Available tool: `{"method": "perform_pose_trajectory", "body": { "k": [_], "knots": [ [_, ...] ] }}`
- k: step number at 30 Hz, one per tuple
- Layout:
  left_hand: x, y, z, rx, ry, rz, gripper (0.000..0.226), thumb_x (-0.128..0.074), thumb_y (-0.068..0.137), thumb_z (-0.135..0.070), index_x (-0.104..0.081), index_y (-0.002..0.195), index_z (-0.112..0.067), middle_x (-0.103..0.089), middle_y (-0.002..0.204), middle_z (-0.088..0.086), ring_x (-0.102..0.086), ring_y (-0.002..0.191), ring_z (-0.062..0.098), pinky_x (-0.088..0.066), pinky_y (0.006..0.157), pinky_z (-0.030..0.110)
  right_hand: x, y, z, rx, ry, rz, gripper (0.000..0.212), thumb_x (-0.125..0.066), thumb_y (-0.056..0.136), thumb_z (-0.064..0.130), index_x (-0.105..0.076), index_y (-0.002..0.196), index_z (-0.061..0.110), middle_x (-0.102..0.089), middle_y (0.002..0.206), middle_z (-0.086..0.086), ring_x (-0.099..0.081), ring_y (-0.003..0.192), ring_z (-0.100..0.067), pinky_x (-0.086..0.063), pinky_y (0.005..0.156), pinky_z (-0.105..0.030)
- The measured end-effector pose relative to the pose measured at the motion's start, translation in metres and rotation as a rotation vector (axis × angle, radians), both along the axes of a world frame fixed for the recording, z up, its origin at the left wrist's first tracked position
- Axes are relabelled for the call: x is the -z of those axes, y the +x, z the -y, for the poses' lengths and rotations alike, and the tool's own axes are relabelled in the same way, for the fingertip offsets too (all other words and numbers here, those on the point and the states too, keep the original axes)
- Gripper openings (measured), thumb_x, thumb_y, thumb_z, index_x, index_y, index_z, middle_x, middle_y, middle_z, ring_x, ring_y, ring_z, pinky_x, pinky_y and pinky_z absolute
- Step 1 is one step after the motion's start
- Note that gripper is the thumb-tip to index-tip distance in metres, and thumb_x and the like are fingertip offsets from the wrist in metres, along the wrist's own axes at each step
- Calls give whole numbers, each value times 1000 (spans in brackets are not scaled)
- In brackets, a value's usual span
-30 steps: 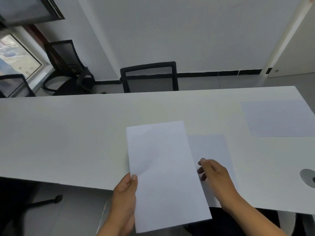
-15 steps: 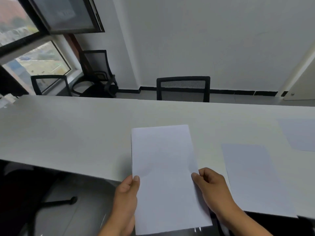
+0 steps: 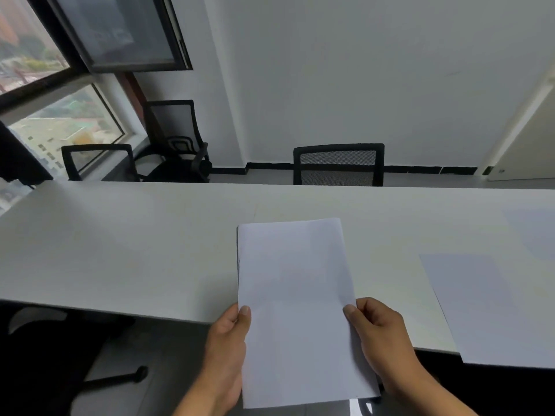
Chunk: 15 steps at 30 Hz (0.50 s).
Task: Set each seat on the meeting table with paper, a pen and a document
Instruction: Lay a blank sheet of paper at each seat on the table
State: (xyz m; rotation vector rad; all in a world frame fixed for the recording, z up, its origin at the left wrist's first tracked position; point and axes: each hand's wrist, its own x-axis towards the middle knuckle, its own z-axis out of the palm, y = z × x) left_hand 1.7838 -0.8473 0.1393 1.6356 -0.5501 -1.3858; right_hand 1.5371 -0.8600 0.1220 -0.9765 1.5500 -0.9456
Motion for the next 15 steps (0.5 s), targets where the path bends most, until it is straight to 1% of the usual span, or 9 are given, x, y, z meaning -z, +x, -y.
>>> {"method": "perform_pose_trajectory", "body": {
  "k": [2, 4, 7, 9, 11, 13, 14, 15],
  "knots": [
    [4, 6, 11, 17, 22, -15, 33, -48, 116, -20, -81, 119, -16, -83, 118, 9, -78, 113, 32, -55, 110, 58, 2, 7, 8, 32, 3, 9, 23, -65, 105, 19, -74, 85, 12, -79, 82, -5, -73, 73, -23, -57, 73, -40],
    [6, 14, 22, 35, 47, -33, 34, -46, 117, -19, -79, 123, -16, -82, 120, 9, -79, 114, 31, -55, 109, 56, 8, 13, 18, 50, 10, 10, 21, -63, 105, 17, -76, 89, 15, -81, 85, -3, -77, 81, -26, -61, 80, -47],
    [13, 30, 45, 52, 75, -44, 33, -47, 117, -18, -78, 125, -14, -82, 121, 11, -78, 114, 33, -55, 110, 56, 20, 25, 35, 50, 21, 26, 20, -64, 104, 19, -76, 90, 24, -80, 87, -9, -75, 87, -39, -60, 87, -57],
    [19, 40, 61, 53, 89, -48, 32, -47, 116, -17, -78, 126, -12, -82, 121, 12, -78, 114, 33, -55, 110, 55, 29, 34, 49, 54, 33, 32, 18, -66, 103, 20, -74, 89, 28, -77, 87, -17, -73, 89, -45, -58, 89, -60],
    [24, 49, 75, 54, 96, -47, 32, -48, 116, -17, -77, 127, -12, -81, 121, 12, -78, 113, 33, -55, 109, 54, 37, 41, 62, 62, 44, 41, 17, -67, 102, 20, -73, 87, 26, -75, 86, -19, -72, 84, -43, -59, 86, -59],
    [29, 57, 92, 58, 115, -53, 32, -47, 116, -19, -76, 128, -12, -81, 122, 11, -79, 113, 32, -58, 105, 51, 46, 47, 78, 58, 68, 54, 15, -68, 101, 21, -71, 86, 21, -70, 86, -26, -65, 71, -34, -58, 76, -55],
    [32, 60, 99, 59, 123, -63, 33, -46, 117, -19, -76, 128, -13, -81, 122, 11, -79, 112, 31, -59, 101, 48, 50, 48, 85, 49, 84, 62, 16, -69, 101, 23, -69, 85, 19, -65, 83, -28, -59, 67, -28, -53, 70, -49],
    [34, 63, 104, 63, 131, -71, 33, -46, 117, -20, -76, 128, -14, -81, 123, 10, -79, 112, 29, -59, 98, 46, 53, 50, 91, 39, 100, 64, 18, -69, 100, 23, -66, 84, 15, -59, 77, -26, -51, 64, -23, -46, 65, -42]
  ]
}}
